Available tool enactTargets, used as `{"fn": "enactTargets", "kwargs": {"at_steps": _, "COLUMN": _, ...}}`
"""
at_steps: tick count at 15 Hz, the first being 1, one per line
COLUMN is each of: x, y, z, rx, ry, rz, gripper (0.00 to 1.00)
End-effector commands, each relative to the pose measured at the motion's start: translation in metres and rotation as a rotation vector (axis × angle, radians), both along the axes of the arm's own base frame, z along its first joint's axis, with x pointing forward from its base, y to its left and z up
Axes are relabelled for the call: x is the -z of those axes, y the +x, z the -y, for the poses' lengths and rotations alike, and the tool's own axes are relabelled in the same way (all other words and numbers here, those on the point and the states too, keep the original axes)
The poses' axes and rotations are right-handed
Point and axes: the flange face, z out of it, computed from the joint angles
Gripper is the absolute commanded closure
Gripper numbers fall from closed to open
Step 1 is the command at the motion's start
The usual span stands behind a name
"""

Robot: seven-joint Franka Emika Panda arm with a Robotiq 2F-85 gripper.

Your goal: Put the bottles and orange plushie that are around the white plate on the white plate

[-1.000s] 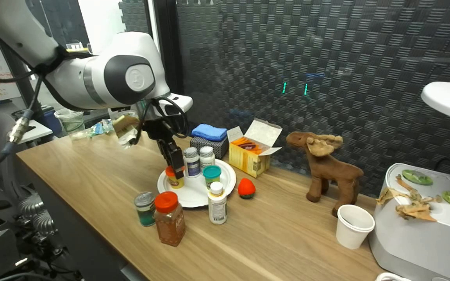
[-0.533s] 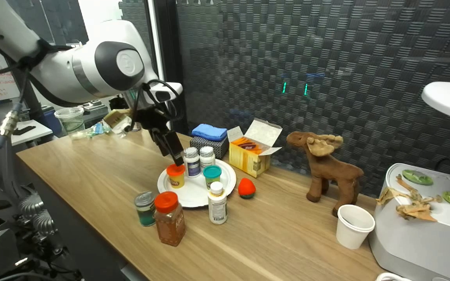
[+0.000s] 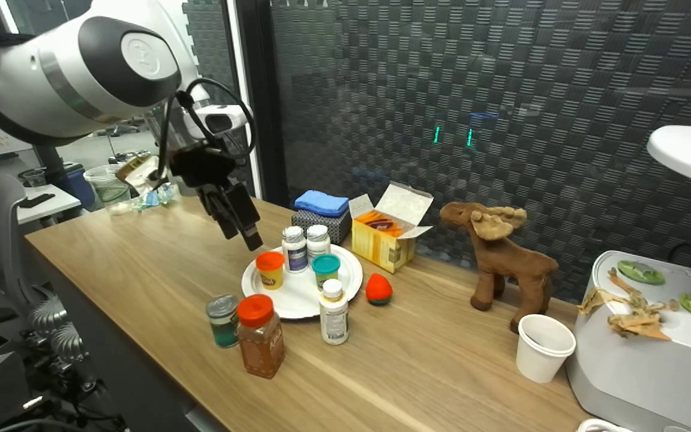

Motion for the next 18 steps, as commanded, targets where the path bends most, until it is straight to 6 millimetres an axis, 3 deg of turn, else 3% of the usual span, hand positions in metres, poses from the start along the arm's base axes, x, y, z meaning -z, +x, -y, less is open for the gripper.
{"fn": "enactTargets", "kwargs": {"at_steps": 1, "x": 0.001, "y": -0.019, "z": 0.021, "rx": -0.053, "ry": 0.017, "rz": -0.053, "gripper": 0.00}}
{"fn": "enactTargets", "kwargs": {"at_steps": 8, "x": 0.021, "y": -0.018, "z": 0.054, "rx": -0.092, "ry": 0.096, "rz": -0.164, "gripper": 0.00}}
{"fn": "enactTargets", "kwargs": {"at_steps": 18, "x": 0.047, "y": -0.016, "z": 0.067, "rx": -0.125, "ry": 0.181, "rz": -0.274, "gripper": 0.00}}
